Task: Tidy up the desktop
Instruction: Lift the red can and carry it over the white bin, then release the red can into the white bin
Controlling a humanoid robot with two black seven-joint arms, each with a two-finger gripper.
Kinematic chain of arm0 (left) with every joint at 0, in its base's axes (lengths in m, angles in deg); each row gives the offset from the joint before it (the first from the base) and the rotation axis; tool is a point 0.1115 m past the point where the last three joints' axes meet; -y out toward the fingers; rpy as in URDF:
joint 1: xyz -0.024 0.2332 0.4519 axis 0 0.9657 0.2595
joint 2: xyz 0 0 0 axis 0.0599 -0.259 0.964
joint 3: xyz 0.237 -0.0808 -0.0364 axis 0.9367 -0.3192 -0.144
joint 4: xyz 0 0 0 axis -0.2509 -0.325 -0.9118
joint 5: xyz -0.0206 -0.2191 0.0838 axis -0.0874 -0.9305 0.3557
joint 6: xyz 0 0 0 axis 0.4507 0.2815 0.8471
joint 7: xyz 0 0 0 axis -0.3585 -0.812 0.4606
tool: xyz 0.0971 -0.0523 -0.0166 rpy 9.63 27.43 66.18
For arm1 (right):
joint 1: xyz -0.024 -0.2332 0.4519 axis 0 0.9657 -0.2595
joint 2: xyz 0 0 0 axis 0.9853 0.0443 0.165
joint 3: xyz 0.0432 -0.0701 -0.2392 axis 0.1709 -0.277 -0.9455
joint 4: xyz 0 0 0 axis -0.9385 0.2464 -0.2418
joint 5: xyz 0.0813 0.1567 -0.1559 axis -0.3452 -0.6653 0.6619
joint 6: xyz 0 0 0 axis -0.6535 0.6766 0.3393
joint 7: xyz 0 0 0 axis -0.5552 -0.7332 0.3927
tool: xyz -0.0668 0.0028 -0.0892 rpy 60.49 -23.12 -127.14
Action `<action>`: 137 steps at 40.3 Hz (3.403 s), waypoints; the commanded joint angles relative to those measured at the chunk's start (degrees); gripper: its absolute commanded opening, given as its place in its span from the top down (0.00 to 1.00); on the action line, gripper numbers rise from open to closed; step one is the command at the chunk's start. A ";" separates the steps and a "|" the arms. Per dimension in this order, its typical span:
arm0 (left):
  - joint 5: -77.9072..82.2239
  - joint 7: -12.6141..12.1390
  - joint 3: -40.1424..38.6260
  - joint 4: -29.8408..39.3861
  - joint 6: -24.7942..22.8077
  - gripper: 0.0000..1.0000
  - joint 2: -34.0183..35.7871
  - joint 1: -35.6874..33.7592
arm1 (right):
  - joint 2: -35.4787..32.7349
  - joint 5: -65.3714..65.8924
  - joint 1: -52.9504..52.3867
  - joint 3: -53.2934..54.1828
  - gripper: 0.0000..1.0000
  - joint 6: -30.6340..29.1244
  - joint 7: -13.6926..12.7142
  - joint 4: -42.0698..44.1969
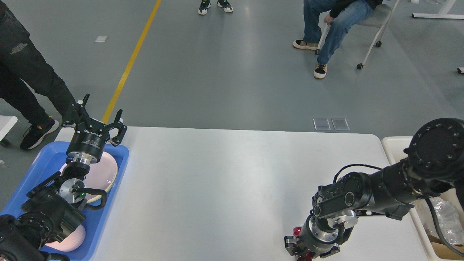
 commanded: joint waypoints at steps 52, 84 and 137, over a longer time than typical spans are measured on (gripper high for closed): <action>0.00 -0.06 0.00 0.00 0.00 0.04 0.00 0.00 | -33.09 -0.96 -39.89 0.73 1.00 -40.12 0.01 2.64; 0.00 0.02 0.00 0.00 0.00 0.04 0.00 0.00 | -36.88 14.07 -27.17 -16.75 1.00 -27.06 0.10 26.01; 0.00 -0.06 0.00 0.00 0.00 0.04 0.00 0.00 | -20.00 13.02 23.56 -9.99 0.89 5.74 0.27 52.03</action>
